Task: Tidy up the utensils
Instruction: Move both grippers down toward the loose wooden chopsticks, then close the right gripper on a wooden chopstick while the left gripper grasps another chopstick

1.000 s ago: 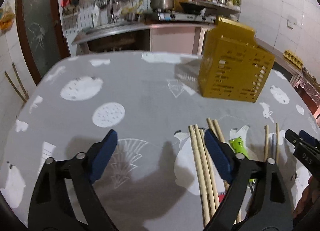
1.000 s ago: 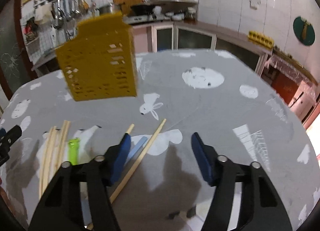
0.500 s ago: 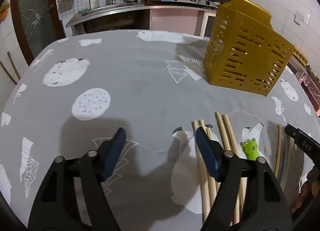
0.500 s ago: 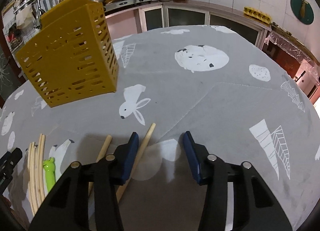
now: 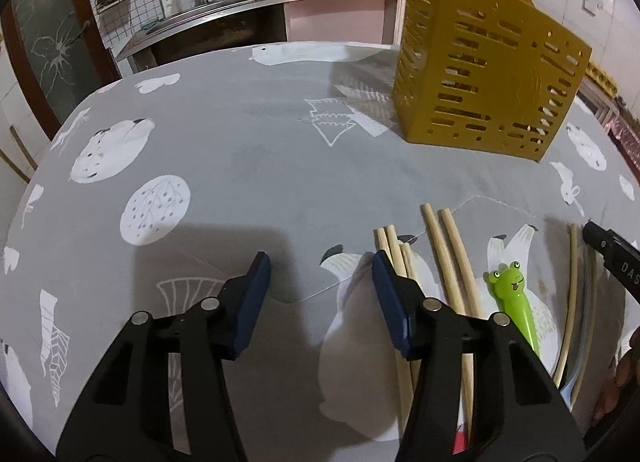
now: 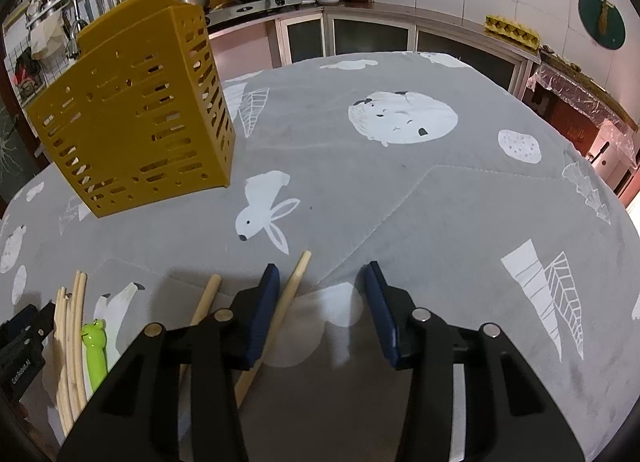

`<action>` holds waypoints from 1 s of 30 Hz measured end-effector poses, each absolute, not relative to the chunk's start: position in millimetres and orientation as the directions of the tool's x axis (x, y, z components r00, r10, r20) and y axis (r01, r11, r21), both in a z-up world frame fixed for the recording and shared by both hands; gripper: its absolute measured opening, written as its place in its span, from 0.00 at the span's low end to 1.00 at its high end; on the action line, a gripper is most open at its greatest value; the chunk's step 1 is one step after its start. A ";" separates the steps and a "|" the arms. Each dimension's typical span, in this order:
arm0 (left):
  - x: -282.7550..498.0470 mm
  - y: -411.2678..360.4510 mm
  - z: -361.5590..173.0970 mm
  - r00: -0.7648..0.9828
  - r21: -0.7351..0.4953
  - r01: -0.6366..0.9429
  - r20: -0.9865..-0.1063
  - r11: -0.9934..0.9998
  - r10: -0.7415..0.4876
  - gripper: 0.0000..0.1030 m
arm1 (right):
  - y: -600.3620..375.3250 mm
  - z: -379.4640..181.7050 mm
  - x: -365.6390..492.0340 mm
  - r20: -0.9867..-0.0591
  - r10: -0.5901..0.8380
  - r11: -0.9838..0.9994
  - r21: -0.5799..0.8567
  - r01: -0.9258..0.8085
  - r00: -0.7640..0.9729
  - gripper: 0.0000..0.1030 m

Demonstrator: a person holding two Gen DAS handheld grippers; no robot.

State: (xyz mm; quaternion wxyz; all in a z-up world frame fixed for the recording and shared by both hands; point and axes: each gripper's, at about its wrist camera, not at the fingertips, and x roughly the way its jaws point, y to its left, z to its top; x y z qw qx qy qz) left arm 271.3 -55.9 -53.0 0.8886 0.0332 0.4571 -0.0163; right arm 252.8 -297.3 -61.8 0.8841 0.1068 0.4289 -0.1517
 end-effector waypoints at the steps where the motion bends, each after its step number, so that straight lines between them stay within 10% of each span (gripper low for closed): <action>1: 272.3 -57.8 -52.6 0.577 0.053 0.062 -0.816 0.997 0.008 0.48 | -296.6 -61.1 254.2 -0.796 -0.179 0.931 0.053 0.362 0.578 0.43; 11: 267.5 -46.2 -34.7 0.578 -0.016 0.056 -0.815 0.998 -0.045 0.45 | -293.6 -57.9 261.4 -0.818 -0.138 0.943 0.064 0.327 0.559 0.11; 30: 263.8 -56.6 -45.7 0.546 -0.040 0.089 -0.834 0.995 -0.083 0.43 | -289.9 -57.0 242.5 -0.819 -0.086 0.965 0.073 0.251 0.567 0.08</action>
